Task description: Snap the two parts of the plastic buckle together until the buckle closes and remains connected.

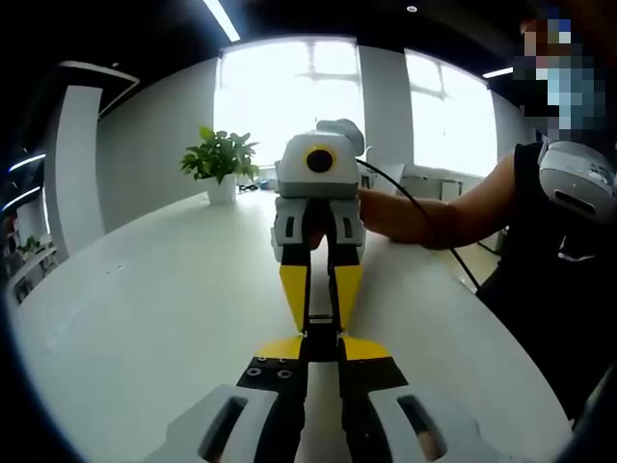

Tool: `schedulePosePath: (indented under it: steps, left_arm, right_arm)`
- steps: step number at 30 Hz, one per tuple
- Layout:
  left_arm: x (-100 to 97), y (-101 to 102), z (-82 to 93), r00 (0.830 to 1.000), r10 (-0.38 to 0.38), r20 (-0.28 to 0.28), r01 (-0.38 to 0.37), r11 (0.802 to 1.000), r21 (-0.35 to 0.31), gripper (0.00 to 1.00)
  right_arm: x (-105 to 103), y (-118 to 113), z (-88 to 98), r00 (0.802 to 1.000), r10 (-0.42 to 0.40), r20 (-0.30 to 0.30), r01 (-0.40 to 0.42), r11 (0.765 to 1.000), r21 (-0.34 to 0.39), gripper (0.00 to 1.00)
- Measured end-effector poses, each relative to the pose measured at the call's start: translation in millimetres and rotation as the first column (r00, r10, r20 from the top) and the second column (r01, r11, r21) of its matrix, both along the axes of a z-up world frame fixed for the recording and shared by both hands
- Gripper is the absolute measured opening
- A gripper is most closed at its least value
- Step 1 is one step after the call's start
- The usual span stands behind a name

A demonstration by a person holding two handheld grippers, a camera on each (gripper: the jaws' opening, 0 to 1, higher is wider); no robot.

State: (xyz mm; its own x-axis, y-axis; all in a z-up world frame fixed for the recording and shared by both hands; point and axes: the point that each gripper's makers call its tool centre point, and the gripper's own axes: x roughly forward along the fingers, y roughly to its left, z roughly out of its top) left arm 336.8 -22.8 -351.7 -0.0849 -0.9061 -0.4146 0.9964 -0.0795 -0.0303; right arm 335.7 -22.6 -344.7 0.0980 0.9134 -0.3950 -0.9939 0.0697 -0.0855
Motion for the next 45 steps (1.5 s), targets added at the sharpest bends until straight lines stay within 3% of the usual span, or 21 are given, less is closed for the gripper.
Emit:
schedulePosePath:
  steps: [6,9,13,14,17,18,27,33,45]
  left_arm:
    - [-0.2,-0.8,-1.2,1.000,-0.001,-0.009,0.001,1.000,0.000,0.11]
    - [-0.8,-3.4,1.0,1.000,-0.008,-0.004,0.008,1.000,-0.030,0.12]
    - [-2.7,-10.6,-0.2,1.000,0.001,0.014,0.000,0.999,-0.033,0.42]
    - [-1.5,-12.4,1.6,1.000,0.009,0.017,-0.008,0.999,-0.049,0.53]
    - [9.7,-18.8,11.0,0.997,0.063,0.048,-0.057,0.991,-0.120,0.98]
    - [10.9,-20.1,14.9,0.997,0.071,0.043,-0.064,0.987,-0.148,0.98]
    - [12.1,-14.3,10.7,0.997,0.075,0.030,-0.071,0.991,-0.118,0.99]
    - [22.0,-12.9,13.4,0.992,0.112,0.054,-0.105,0.986,-0.128,0.99]
    - [32.0,-4.1,18.9,0.987,0.157,0.035,-0.151,0.979,-0.137,0.99]
  right_arm:
    - [0.0,-0.5,-0.8,1.000,0.000,-0.002,0.000,1.000,-0.002,0.09]
    - [0.3,-0.5,0.1,1.000,0.000,-0.003,0.000,1.000,0.002,0.09]
    - [-1.8,1.3,-0.8,1.000,0.009,-0.006,-0.009,1.000,-0.002,0.09]
    - [-1.5,0.8,-1.3,1.000,0.007,-0.007,-0.007,1.000,-0.003,0.09]
    - [-0.6,-0.4,-1.9,1.000,0.004,-0.008,-0.004,1.000,-0.005,0.09]
    - [-0.4,-0.4,-1.5,1.000,0.004,-0.009,-0.004,1.000,-0.003,0.09]
    - [-2.0,0.5,-1.6,1.000,0.007,-0.012,-0.007,1.000,-0.002,0.09]
    - [-2.9,1.7,-2.5,1.000,0.012,-0.014,-0.012,1.000,-0.004,0.09]
    - [-1.8,2.4,-4.6,1.000,0.021,-0.022,-0.021,1.000,-0.012,0.09]
